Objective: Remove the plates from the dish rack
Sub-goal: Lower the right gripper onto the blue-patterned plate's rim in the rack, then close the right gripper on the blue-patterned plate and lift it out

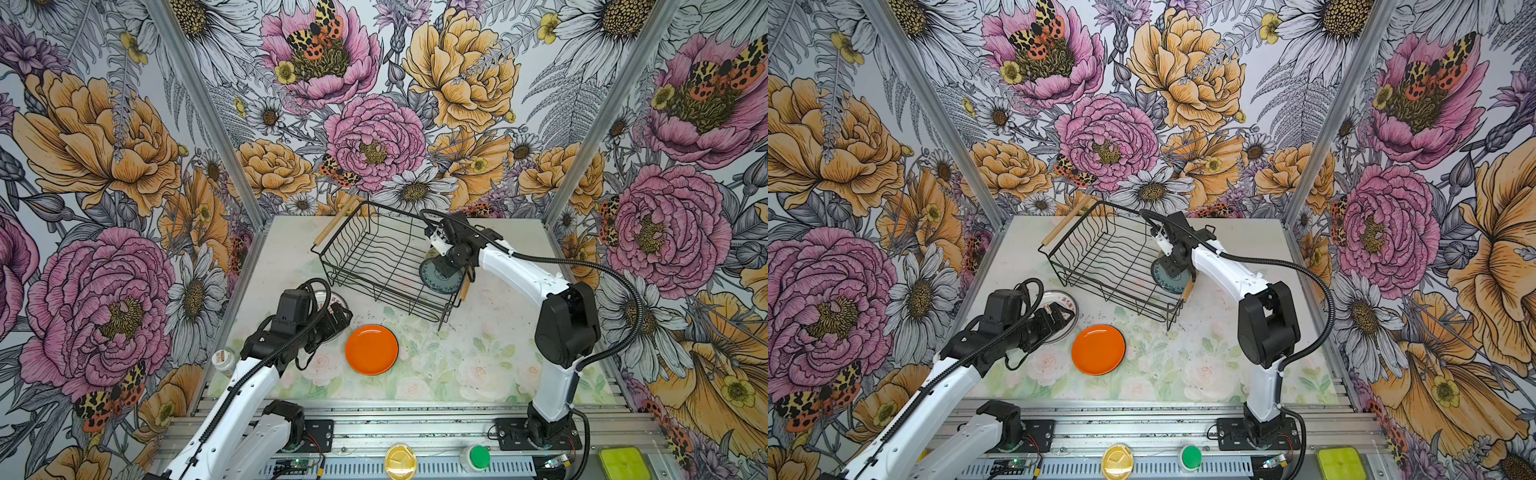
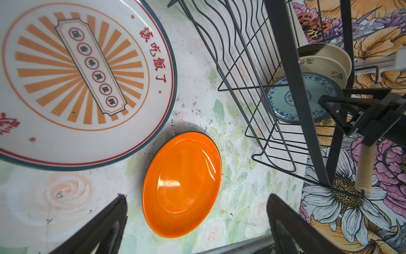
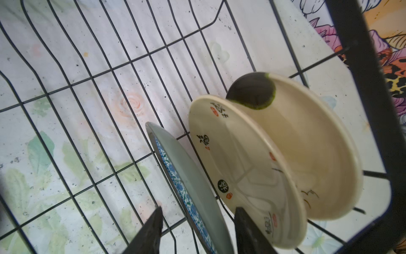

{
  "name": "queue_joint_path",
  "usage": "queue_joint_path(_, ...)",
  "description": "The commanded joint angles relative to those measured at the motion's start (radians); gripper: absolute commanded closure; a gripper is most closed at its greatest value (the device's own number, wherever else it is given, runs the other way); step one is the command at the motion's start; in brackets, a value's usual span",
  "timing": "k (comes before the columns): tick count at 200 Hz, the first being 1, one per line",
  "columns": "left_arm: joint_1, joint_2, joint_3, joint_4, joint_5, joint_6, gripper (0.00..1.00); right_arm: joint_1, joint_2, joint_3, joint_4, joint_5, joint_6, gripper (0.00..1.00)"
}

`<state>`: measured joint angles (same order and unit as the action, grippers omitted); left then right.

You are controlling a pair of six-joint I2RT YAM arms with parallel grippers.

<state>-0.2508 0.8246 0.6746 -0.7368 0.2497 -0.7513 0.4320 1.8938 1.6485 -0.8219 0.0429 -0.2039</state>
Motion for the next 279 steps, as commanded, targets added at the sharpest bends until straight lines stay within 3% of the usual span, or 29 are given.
queue_joint_path(1,0.012,-0.015,0.003,0.004,0.021,0.015,0.01,-0.01,0.025,0.023,0.001,-0.017,-0.003,0.47)
queue_joint_path(138,0.021,-0.012,0.006,0.006,0.035,-0.006,0.01,-0.01,0.03,-0.019,0.004,0.002,-0.031,0.73)
queue_joint_path(209,0.019,0.006,-0.007,0.006,0.048,-0.013,0.01,0.008,-0.009,-0.047,0.006,0.05,-0.109,0.83)
queue_joint_path(252,0.02,-0.017,0.002,0.006,0.044,-0.013,0.01,0.011,-0.039,-0.034,0.007,0.053,-0.157,0.96)
queue_joint_path(279,0.018,-0.041,-0.001,0.005,0.023,-0.035,0.01,0.015,-0.058,-0.016,0.006,0.04,-0.165,0.96)
